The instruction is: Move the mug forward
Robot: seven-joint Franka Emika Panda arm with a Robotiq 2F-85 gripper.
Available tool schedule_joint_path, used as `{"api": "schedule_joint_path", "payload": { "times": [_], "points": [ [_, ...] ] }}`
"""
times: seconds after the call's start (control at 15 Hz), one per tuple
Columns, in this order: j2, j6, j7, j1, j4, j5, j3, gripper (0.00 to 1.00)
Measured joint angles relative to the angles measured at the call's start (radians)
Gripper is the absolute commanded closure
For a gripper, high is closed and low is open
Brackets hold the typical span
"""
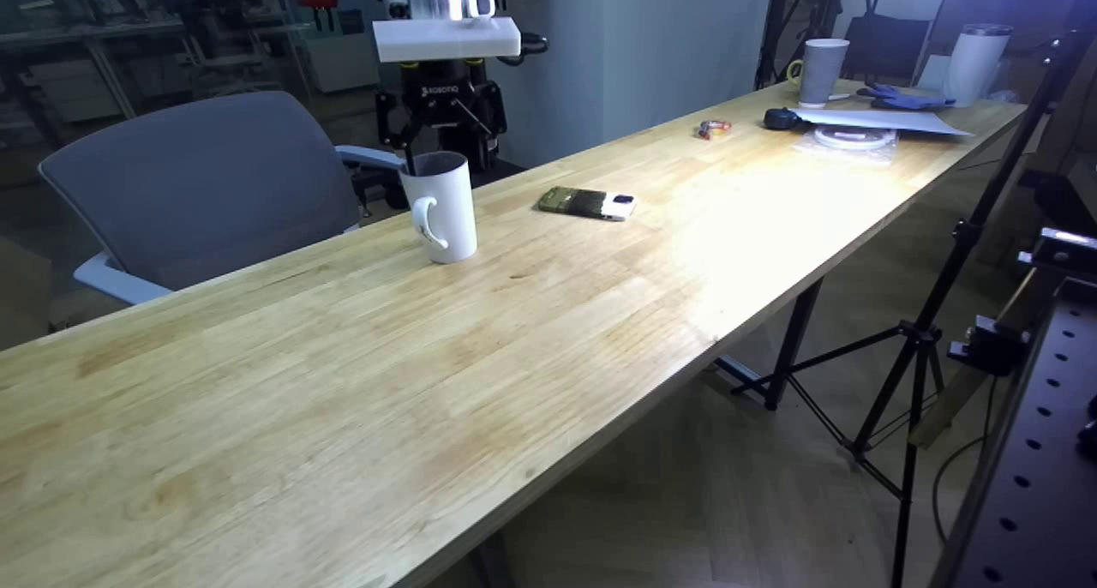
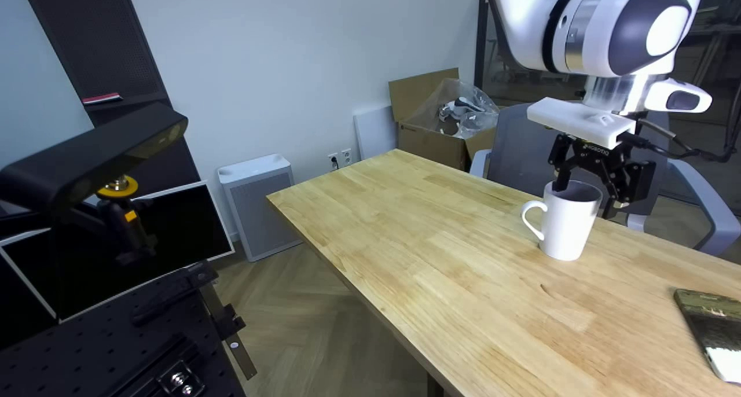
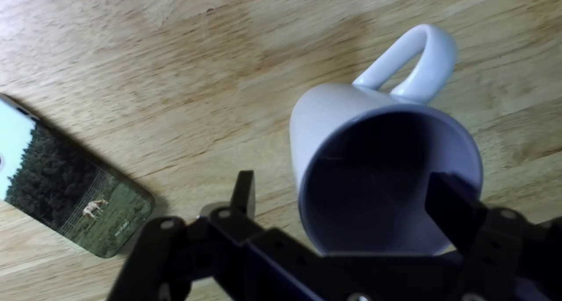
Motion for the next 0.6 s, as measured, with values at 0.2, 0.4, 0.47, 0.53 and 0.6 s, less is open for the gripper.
{"api": "schedule_joint_path", "payload": {
  "times": [0.2,0.4,0.47,0.53,0.6],
  "points": [
    [0.018,0.000,0.000,0.000,0.001,-0.001,-0.001,0.00],
    [0.043,0.001,0.000,0.001,0.002,-0.006,-0.008,0.25],
    [0.050,0.002,0.000,0.001,0.002,-0.006,-0.012,0.25],
    [0.054,0.003,0.000,0.001,0.002,-0.009,-0.014,0.31],
    [0.059,0.005,0.000,0.001,0.002,-0.012,-0.018,0.40]
  ]
}}
